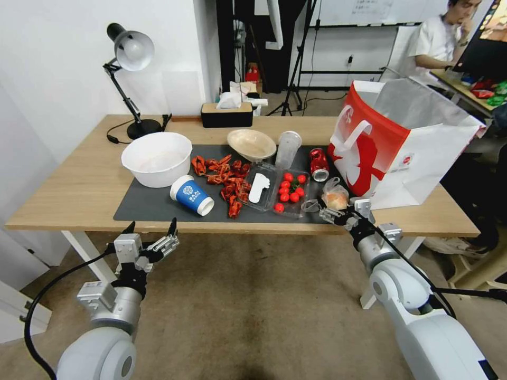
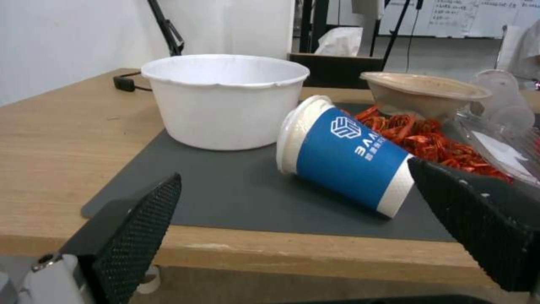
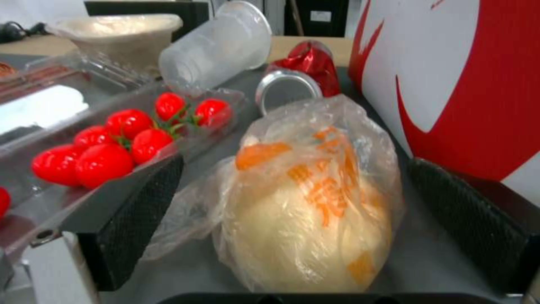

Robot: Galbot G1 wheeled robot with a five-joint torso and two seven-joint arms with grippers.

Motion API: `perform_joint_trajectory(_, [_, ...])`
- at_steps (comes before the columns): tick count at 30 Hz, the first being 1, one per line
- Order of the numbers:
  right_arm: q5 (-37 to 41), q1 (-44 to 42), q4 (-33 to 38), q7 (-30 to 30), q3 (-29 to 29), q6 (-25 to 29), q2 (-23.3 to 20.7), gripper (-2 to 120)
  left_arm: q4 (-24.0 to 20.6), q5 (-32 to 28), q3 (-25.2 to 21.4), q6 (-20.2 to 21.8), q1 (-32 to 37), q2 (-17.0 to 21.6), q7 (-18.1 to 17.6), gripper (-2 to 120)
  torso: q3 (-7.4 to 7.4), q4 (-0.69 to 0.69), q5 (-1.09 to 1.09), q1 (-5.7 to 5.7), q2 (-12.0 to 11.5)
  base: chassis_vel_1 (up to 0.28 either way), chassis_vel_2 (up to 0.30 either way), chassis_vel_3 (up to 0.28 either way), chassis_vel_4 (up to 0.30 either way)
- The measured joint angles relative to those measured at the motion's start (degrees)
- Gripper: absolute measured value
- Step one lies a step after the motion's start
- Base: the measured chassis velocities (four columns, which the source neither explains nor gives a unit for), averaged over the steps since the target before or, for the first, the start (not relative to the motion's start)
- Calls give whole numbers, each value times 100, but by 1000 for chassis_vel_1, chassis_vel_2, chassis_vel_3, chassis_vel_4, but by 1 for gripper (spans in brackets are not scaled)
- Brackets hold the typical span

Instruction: Pick up the trash from the table and place it into the takeout bag.

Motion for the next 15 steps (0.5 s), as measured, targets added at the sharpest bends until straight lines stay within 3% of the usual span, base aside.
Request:
perform_joint_trajectory(12, [-43, 63, -72, 143, -16, -182, 11, 100, 41, -2, 26, -3, -21, 32, 0, 100, 0, 0, 0, 0, 0, 0, 0, 0, 0])
perform_joint_trajectory(15, [-44, 63, -87, 150, -19, -216, 16, 94, 43, -2, 28, -19, -9, 30, -11, 100, 0, 0, 0, 0, 0, 0, 0, 0, 0])
